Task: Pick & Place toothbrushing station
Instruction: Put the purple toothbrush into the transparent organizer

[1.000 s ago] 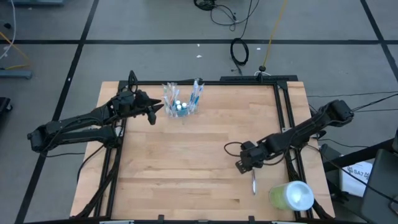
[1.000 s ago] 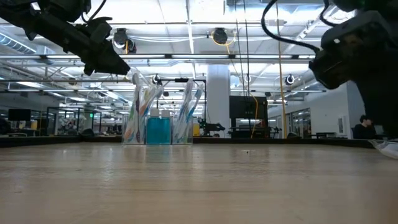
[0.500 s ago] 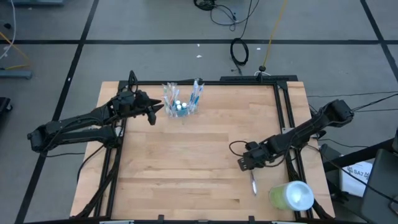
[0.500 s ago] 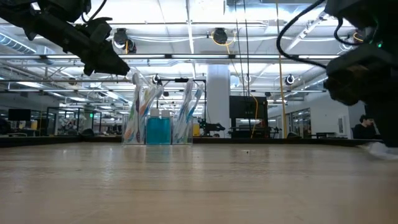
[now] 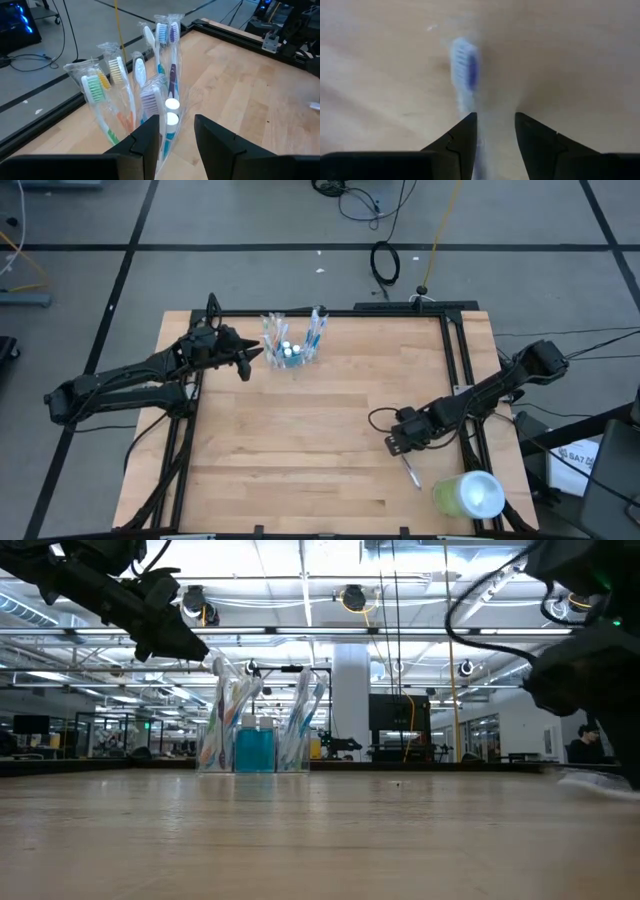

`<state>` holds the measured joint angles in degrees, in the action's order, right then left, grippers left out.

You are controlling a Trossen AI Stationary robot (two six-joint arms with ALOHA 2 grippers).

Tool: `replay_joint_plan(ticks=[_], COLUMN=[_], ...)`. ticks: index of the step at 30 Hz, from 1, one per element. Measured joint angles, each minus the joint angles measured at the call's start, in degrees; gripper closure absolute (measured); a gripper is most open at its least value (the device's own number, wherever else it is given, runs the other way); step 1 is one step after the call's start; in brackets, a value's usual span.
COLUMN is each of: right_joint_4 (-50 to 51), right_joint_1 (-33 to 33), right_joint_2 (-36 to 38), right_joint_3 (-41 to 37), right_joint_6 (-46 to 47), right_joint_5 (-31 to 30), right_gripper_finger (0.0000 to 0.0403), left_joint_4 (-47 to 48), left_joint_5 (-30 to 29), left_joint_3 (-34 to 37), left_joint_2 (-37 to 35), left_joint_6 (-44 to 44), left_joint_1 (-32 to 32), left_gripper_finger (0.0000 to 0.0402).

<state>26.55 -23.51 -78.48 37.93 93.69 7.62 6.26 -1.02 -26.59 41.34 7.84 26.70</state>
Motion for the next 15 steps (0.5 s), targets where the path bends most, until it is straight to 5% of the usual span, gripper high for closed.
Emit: replay_joint_plan(ticks=[15], right_joint_4=[-3.8], right_joint_1=[-0.2], right_joint_2=[-0.5], right_joint_3=[-0.1], right_joint_6=[-8.2], right_joint_5=[-5.1], right_gripper_finger=[0.0275], left_joint_4=[0.0], left_joint_5=[0.0], left_joint_3=[0.0], left_joint_2=[0.0], left_joint_6=[0.0], left_joint_1=[0.0], left_gripper_finger=[0.0275])
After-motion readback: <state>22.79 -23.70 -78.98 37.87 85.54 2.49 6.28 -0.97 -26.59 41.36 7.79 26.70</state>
